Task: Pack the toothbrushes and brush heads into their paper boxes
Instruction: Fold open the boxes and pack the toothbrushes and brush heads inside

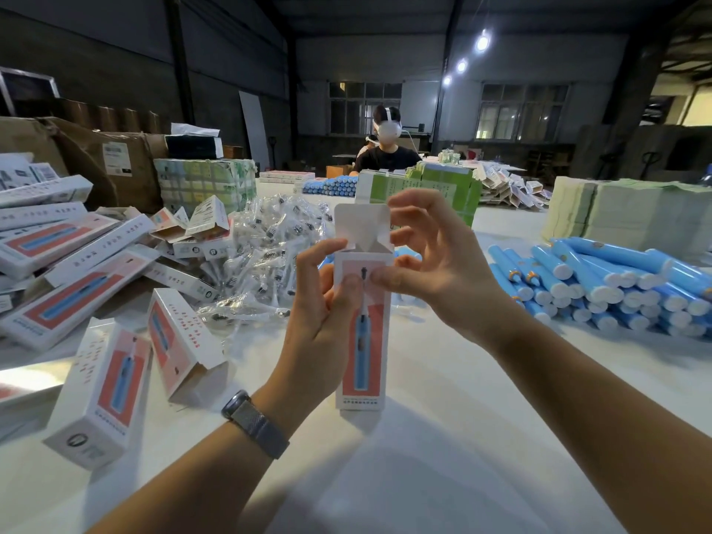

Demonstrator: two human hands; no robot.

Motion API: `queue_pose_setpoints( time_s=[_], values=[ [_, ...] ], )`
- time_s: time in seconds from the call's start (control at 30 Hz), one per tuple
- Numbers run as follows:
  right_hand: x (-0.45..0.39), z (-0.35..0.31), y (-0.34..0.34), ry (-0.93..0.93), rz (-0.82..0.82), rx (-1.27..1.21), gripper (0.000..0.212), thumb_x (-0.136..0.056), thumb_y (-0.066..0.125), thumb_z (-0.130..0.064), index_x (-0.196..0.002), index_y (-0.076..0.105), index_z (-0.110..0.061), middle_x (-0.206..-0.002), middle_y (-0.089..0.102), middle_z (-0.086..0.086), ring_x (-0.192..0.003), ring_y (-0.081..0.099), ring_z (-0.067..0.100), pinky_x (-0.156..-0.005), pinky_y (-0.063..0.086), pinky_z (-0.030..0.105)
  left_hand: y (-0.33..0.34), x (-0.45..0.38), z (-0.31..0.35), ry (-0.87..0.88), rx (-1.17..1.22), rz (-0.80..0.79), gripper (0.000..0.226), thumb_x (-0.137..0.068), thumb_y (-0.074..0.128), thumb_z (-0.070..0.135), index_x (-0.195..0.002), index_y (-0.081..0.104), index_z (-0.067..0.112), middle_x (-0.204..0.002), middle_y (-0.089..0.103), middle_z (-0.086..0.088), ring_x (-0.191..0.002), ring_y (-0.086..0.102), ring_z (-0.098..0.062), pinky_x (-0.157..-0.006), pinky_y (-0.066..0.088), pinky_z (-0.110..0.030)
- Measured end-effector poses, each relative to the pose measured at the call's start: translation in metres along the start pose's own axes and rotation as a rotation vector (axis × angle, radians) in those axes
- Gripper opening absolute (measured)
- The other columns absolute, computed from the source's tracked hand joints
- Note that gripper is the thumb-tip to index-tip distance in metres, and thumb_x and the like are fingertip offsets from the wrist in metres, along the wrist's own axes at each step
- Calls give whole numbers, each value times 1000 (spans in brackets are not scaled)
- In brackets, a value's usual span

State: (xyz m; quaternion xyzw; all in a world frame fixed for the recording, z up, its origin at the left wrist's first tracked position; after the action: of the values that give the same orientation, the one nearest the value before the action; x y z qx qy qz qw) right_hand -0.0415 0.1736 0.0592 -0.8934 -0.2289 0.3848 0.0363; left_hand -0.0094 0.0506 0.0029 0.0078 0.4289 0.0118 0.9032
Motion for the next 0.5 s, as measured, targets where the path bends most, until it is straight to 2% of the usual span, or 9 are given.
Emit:
queue_pose_setpoints(
  time_s=[0.07, 0.13, 0.2, 0.27, 0.33, 0.4, 0.47, 0.5],
  values=[
    [-1, 1, -1, 35, -28, 13, 68, -70, 82, -7, -124, 55, -39, -107, 63, -11, -94, 58, 11, -76, 53, 32, 2, 1, 1, 0, -14, -4, 28, -103, 39, 21, -125, 31, 37, -109, 65, 0, -88, 68, -15, -77, 58, -31],
    [-2, 0, -3, 53, -60, 18, 69, -69, 82, -5, -125, 59, -38, -103, 63, -17, -91, 55, 8, -75, 52, 29, 5, 2, -1, -20, -16, -22, 33, -103, 38, 23, -126, 24, 42, -111, 66, -4, -89, 69, -18, -80, 59, -35],
    [-2, -3, -4, 55, -87, 33, 58, -68, 81, -4, -116, 67, -35, -104, 65, -16, -92, 54, 10, -75, 51, 29, 7, 2, -2, -24, -25, -38, 34, -102, 38, 25, -124, 23, 46, -109, 67, -2, -87, 68, -18, -80, 58, -37],
    [-2, -6, -4, 42, -111, 48, 43, -70, 80, -2, -104, 72, -27, -106, 65, -8, -100, 56, 17, -77, 53, 32, 6, 2, -2, -24, -29, -38, 30, -102, 38, 25, -121, 24, 44, -107, 67, -4, -86, 67, -18, -79, 57, -38],
    [-1, -8, -1, 22, -137, 60, 30, -73, 78, 3, -92, 73, -20, -104, 62, 0, -101, 59, 17, -76, 51, 28, 5, 2, -3, -40, -30, -27, 30, -101, 39, 25, -123, 24, 40, -107, 67, -7, -87, 67, -19, -80, 57, -38],
    [-1, -9, 1, 13, -144, 87, 25, -76, 76, 5, -87, 72, -17, -102, 61, 2, -99, 60, 13, -75, 49, 24, 4, 2, -3, -45, -61, -19, 32, -101, 40, 27, -127, 26, 40, -105, 68, 1, -86, 68, -17, -80, 58, -38],
    [-1, -11, 1, 7, -136, 95, 19, -77, 76, 0, -84, 73, -18, -98, 62, 1, -96, 61, 13, -76, 50, 25, 6, 2, 0, -21, -125, -30, 31, -102, 41, 34, -129, 29, 45, -101, 66, 5, -85, 68, -21, -76, 59, -47],
    [-2, -12, -1, 2, -126, 94, 16, -78, 74, -4, -83, 73, -18, -96, 62, 0, -95, 61, 14, -77, 50, 26, 7, 3, 2, -6, -155, -34, 31, -102, 42, 38, -130, 31, 45, -101, 66, 2, -84, 67, -23, -74, 58, -53]
  ],
)
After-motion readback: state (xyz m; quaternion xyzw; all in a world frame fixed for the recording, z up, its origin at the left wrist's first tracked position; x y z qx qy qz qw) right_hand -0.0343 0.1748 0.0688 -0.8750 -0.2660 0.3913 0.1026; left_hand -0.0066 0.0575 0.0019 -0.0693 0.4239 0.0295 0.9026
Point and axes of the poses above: each hand's wrist, its own x-axis away from the middle knuckle, its own y-axis out of the palm, z = x × y, the point moved 8 cm from there along -x, towards the middle knuckle
